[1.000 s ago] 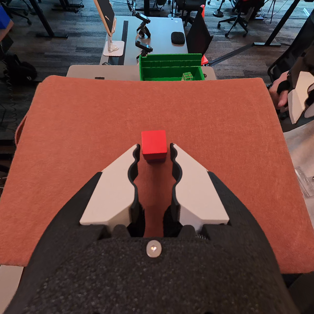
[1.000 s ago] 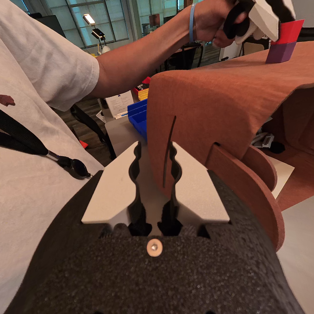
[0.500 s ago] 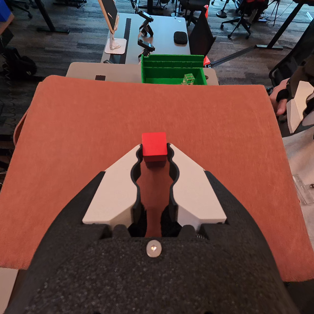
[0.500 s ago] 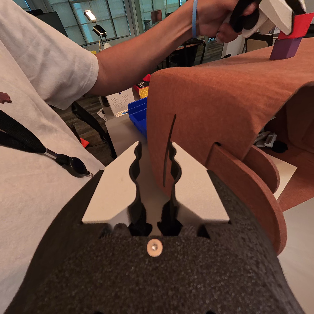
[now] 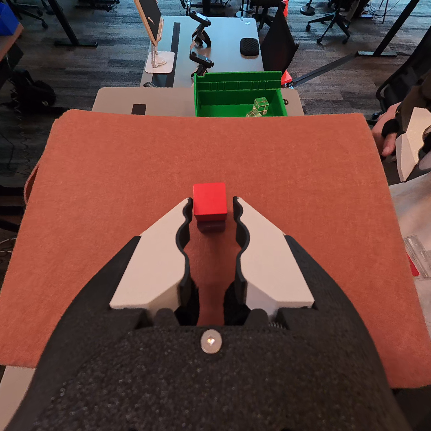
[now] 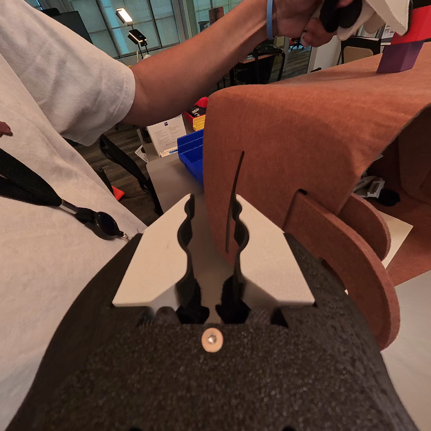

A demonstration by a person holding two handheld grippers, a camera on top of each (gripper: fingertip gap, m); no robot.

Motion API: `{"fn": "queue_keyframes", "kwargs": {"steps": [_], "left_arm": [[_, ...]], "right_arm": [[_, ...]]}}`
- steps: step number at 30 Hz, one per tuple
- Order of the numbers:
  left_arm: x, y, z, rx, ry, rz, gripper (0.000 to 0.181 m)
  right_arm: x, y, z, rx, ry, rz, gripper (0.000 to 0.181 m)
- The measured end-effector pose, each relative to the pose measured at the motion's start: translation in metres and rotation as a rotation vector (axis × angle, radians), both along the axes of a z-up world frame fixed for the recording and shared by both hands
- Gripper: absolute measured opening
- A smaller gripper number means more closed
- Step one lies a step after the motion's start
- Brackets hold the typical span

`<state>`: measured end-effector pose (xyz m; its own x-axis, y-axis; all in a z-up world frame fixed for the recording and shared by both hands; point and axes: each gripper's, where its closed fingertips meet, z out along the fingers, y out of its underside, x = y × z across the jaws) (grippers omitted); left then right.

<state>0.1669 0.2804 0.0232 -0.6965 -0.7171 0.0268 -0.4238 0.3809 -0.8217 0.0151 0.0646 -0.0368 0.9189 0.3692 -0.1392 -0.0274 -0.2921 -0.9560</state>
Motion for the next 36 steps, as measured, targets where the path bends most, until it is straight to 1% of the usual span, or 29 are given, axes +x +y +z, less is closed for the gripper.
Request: {"fn": "queue_keyframes", "kwargs": {"steps": [4,7,10,12,13,14,15,16,18,19,21,23,24,26,31,34,36], "left_arm": [[-0.003,0.004,0.003,0.009,-0.009,0.010,0.036],[-0.015,0.016,0.009,0.005,-0.010,0.035,0.038],[-0.048,0.044,0.017,-0.021,-0.034,0.118,0.039],[-0.081,0.075,0.011,-0.010,-0.049,0.222,0.039],[-0.101,0.094,0.001,0.014,-0.043,0.297,0.039],[-0.123,0.115,-0.015,0.046,-0.019,0.376,0.039],[-0.147,0.135,-0.037,0.086,0.024,0.448,0.039],[-0.171,0.156,-0.065,0.140,0.084,0.523,0.039],[-0.218,0.191,-0.133,0.249,0.256,0.647,0.040],[-0.236,0.200,-0.167,0.271,0.344,0.686,0.040],[-0.259,0.204,-0.223,0.266,0.468,0.706,0.040],[-0.269,0.211,-0.260,0.273,0.519,0.744,0.040],[-0.271,0.212,-0.272,0.268,0.528,0.754,0.040],[-0.273,0.212,-0.285,0.254,0.540,0.762,0.041],[-0.272,0.201,-0.298,0.177,0.579,0.714,0.044],[-0.269,0.198,-0.309,0.180,0.597,0.702,0.044],[-0.264,0.193,-0.311,0.169,0.579,0.694,0.043]], "right_arm": [[-0.001,-0.001,-0.001,-0.004,-0.001,0.001,0.031],[0.000,-0.002,0.000,-0.001,0.004,0.000,0.031],[-0.001,-0.003,0.003,0.014,0.005,-0.003,0.031],[-0.001,-0.004,0.004,0.026,0.014,-0.004,0.031],[-0.002,-0.004,0.004,0.030,0.022,-0.003,0.031],[-0.002,-0.005,0.004,0.031,0.032,0.000,0.031],[-0.003,-0.005,0.003,0.028,0.038,0.003,0.031],[-0.004,-0.004,0.002,0.022,0.041,0.006,0.031],[-0.006,-0.002,0.000,0.010,0.044,0.017,0.031],[-0.008,0.000,0.000,0.005,0.047,0.026,0.031],[-0.014,0.004,-0.001,-0.010,0.049,0.052,0.031],[-0.019,0.009,-0.003,-0.030,0.037,0.070,0.031],[-0.021,0.011,-0.004,-0.040,0.029,0.074,0.031],[-0.025,0.014,-0.004,-0.051,0.023,0.083,0.031],[-0.031,0.018,-0.009,-0.074,0.031,0.090,0.031],[-0.033,0.019,-0.012,-0.093,0.032,0.092,0.031],[-0.034,0.020,-0.013,-0.099,0.027,0.094,0.031]]}}
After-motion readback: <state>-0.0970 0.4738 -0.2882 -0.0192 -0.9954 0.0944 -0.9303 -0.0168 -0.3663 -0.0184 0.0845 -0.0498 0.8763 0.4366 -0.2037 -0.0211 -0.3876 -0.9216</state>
